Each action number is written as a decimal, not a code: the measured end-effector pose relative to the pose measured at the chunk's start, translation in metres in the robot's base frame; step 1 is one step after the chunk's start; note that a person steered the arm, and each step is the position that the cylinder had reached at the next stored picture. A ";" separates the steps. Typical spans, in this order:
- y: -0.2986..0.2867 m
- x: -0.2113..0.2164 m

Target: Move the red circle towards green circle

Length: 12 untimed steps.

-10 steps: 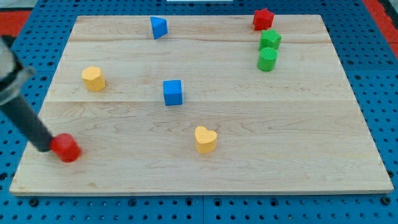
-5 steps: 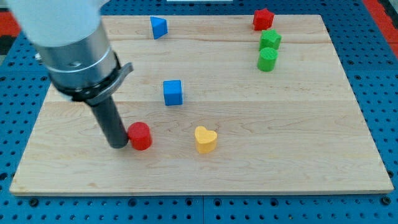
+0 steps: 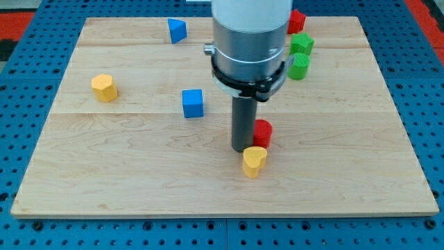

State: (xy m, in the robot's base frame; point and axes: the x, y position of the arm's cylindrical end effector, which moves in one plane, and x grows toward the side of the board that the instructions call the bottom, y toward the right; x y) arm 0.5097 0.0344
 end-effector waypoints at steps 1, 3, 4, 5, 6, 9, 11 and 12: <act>0.022 0.000; 0.077 -0.012; 0.084 -0.027; 0.091 -0.038; 0.088 -0.032; 0.051 -0.047; 0.068 -0.083; 0.054 -0.078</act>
State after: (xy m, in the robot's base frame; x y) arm 0.4313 0.0882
